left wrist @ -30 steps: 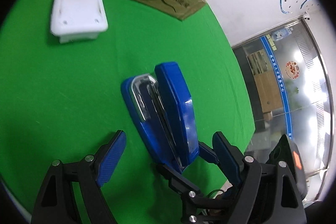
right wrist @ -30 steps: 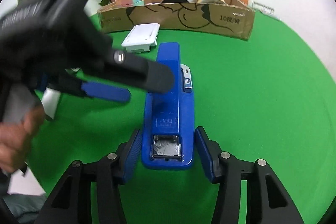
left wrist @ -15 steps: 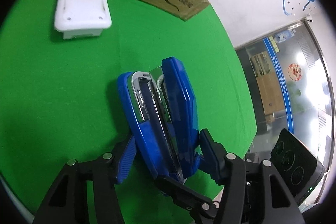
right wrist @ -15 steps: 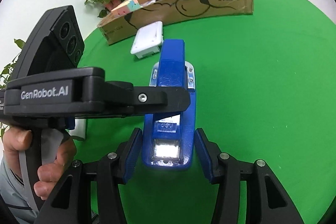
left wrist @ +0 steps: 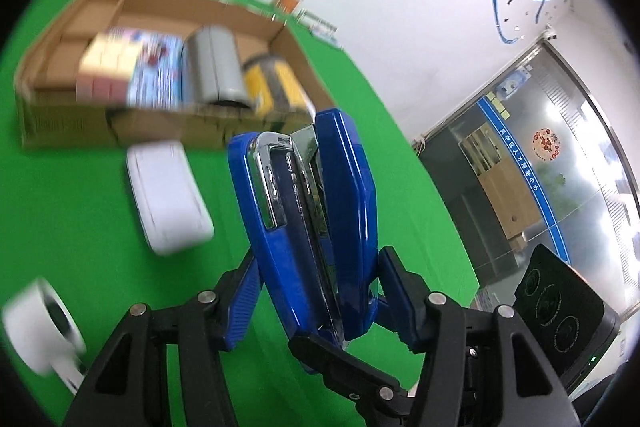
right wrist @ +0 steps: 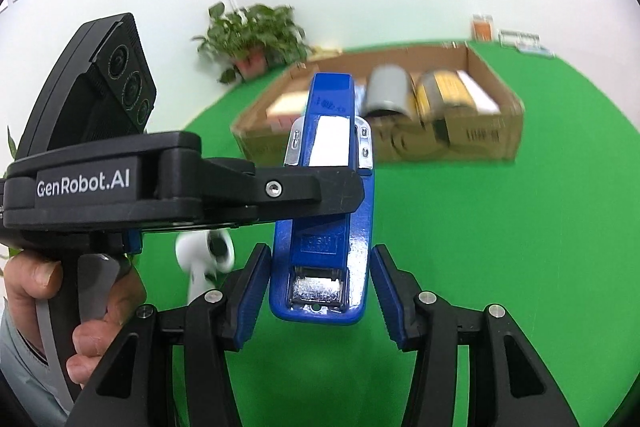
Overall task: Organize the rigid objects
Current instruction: 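Lift the blue stapler and carry it over the box, then lower the stapler upright beside the silver cylinder, open both grippers, then move both grippers to the white folding phone stand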
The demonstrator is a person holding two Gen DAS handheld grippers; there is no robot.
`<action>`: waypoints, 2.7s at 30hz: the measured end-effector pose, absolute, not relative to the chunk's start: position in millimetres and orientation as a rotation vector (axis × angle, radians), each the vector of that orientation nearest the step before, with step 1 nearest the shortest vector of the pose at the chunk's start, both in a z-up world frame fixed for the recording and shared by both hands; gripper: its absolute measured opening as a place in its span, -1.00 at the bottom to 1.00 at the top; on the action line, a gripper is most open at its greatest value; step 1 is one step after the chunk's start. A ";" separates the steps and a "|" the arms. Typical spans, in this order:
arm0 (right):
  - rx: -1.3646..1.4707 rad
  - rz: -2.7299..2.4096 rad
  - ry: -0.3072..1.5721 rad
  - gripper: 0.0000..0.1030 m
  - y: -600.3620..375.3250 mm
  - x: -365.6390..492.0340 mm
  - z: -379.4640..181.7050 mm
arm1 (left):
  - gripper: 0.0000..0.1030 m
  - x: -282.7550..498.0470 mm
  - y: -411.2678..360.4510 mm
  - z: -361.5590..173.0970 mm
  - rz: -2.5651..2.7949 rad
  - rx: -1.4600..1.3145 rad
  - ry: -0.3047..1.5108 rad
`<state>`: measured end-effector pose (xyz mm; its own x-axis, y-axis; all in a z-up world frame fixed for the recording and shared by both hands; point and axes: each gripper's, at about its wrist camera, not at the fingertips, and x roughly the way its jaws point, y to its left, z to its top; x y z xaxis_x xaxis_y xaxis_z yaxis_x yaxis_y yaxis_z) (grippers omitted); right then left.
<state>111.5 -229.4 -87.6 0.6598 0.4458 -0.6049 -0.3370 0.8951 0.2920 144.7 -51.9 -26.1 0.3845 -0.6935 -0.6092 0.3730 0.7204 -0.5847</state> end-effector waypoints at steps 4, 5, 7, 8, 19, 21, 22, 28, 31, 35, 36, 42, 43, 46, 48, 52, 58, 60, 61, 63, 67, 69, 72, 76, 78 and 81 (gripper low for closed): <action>0.149 0.438 0.702 -0.06 -216.5 136.3 -66.8 | 0.08 171.5 -40.1 -8.9 -0.707 -0.358 0.921; 0.147 0.439 0.699 -0.06 -211.7 146.9 -61.7 | 0.08 177.7 -38.2 -6.0 -0.707 -0.357 0.918; 0.148 0.443 0.701 -0.05 -206.4 169.4 -57.4 | 0.08 196.4 -34.6 -0.8 -0.706 -0.356 0.919; 0.146 0.443 0.705 -0.06 -203.1 180.8 -54.1 | 0.08 203.1 -33.5 0.1 -0.706 -0.354 0.921; 0.226 0.454 0.875 -0.06 -162.5 341.7 -56.4 | 0.07 329.0 -14.2 -12.9 -0.662 -0.377 1.082; 0.231 0.446 0.905 -0.06 -156.4 359.8 -64.1 | 0.07 345.1 -11.2 -22.3 -0.664 -0.394 1.119; 0.232 0.442 0.920 -0.06 -153.3 369.0 -68.6 | 0.08 351.7 -10.3 -27.6 -0.666 -0.397 1.137; 0.249 0.416 0.984 -0.06 -143.9 392.5 -95.7 | 0.08 377.2 -4.4 -55.1 -0.661 -0.441 1.236; 0.231 0.406 0.988 -0.06 -138.2 396.0 -100.9 | 0.08 379.3 -8.3 -54.2 -0.650 -0.391 1.249; 0.242 0.411 1.001 -0.23 -135.0 400.5 -103.9 | 0.03 380.3 -12.6 -53.5 -0.641 -0.354 1.285; 0.226 0.405 0.997 -0.23 -133.7 401.1 -104.3 | 0.03 380.5 -12.7 -53.1 -0.636 -0.351 1.292; 0.232 0.387 1.015 -0.27 -137.8 411.8 -119.5 | 0.06 386.4 -1.3 -44.7 -0.594 -0.367 1.252; 0.224 0.378 1.021 -0.46 -137.5 413.0 -121.8 | 0.06 385.1 4.1 -38.7 -0.579 -0.367 1.226; 0.192 0.389 1.023 -0.51 -132.4 415.3 -124.8 | 0.06 378.3 17.4 -24.4 -0.577 -0.355 1.171; 0.184 0.390 1.012 -0.50 -132.6 412.4 -125.0 | 0.06 370.1 23.0 -18.5 -0.556 -0.314 1.139; 0.164 0.387 0.988 -0.51 -133.5 413.8 -124.1 | 0.06 358.9 33.2 -25.6 -0.539 -0.278 1.133; 0.136 0.368 0.988 -0.58 -127.9 405.5 -124.4 | 0.06 352.5 45.3 -38.0 -0.517 -0.300 1.135; 0.160 0.357 0.998 -0.58 -129.4 401.5 -124.0 | 0.06 350.4 46.1 -34.8 -0.508 -0.299 1.131; 0.164 0.354 1.002 -0.58 -129.2 400.5 -124.2 | 0.06 348.5 46.5 -33.5 -0.503 -0.287 1.127; 0.185 0.347 1.013 -0.58 -130.7 399.5 -125.5 | 0.06 344.9 45.6 -30.1 -0.498 -0.270 1.111; 0.250 0.374 0.993 -0.43 -139.3 390.1 -119.7 | 0.06 323.3 46.2 -8.7 -0.471 -0.239 0.968; 0.156 0.357 0.876 0.19 -140.9 366.2 -103.3 | 0.15 301.3 46.5 10.3 -0.404 -0.175 0.839; 0.012 0.311 0.669 0.99 -149.6 314.9 -86.1 | 0.90 243.9 48.1 41.4 -0.256 -0.086 0.569; 0.025 0.365 0.691 0.98 -165.8 279.7 -99.5 | 0.99 178.4 48.7 50.5 -0.134 -0.043 0.439; 0.037 0.412 0.759 0.98 -167.9 271.1 -117.6 | 0.99 159.8 50.4 40.2 -0.123 -0.063 0.486; 0.052 0.453 0.869 0.98 -162.2 267.1 -148.1 | 0.99 132.9 52.8 19.0 -0.075 -0.100 0.548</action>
